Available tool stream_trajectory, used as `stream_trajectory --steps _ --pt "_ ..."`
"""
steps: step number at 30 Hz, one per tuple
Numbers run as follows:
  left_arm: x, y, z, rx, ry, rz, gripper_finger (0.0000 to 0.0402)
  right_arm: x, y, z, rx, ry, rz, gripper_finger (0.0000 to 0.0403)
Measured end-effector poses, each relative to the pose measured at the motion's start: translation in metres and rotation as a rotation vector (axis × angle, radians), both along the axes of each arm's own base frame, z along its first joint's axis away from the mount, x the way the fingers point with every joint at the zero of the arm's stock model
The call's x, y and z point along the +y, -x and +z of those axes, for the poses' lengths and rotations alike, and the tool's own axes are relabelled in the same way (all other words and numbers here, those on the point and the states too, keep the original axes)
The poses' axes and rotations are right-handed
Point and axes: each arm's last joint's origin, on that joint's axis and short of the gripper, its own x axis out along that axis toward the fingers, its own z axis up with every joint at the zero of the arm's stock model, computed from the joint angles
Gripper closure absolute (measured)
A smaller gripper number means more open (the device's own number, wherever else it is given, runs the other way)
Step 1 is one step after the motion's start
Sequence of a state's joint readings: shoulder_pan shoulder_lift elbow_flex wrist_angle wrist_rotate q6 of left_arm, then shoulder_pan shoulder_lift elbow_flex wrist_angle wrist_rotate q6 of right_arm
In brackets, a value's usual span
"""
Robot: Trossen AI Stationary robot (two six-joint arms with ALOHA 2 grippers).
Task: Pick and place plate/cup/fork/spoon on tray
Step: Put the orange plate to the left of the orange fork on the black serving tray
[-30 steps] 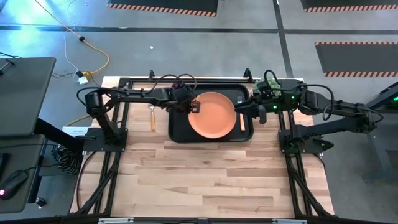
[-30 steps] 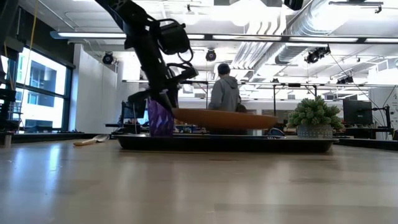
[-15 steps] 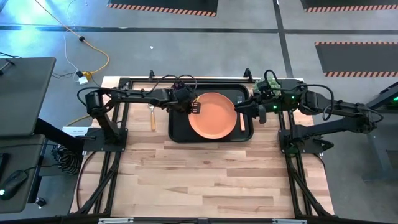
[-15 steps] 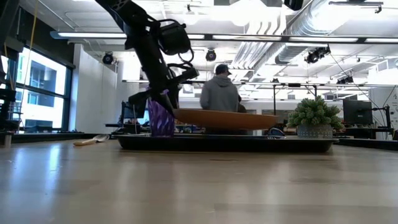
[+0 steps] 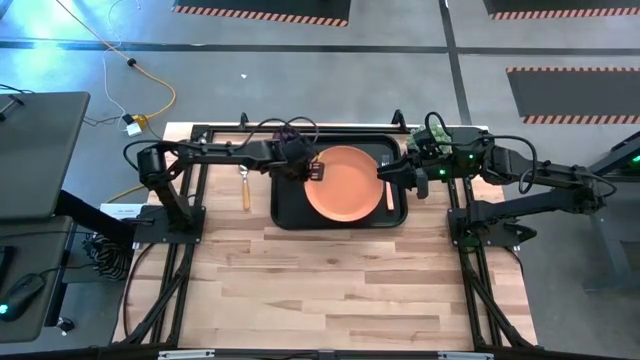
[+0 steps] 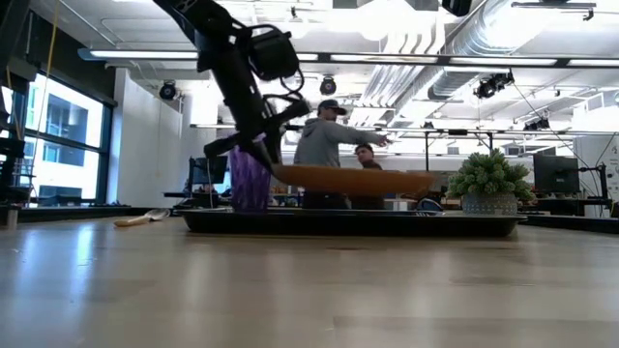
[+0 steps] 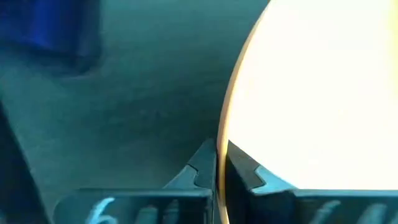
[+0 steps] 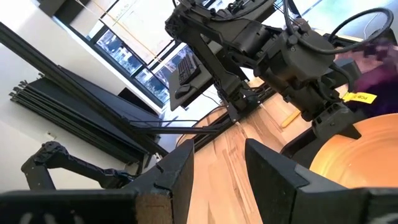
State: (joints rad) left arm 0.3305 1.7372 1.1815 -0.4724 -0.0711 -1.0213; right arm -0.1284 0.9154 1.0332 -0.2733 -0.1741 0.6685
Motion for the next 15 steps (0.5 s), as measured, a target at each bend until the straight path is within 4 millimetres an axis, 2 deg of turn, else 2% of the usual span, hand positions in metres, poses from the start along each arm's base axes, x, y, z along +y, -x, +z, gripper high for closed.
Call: stream_trajectory --steps 8,15 --pt "-0.002 0.000 0.008 0.033 0.000 -0.012 0.0401 0.000 0.000 0.000 0.000 0.000 0.000 0.0268" --pt "-0.024 0.001 0.011 0.074 0.009 0.005 0.0401 0.000 0.000 0.000 0.000 -0.001 0.000 0.0268"
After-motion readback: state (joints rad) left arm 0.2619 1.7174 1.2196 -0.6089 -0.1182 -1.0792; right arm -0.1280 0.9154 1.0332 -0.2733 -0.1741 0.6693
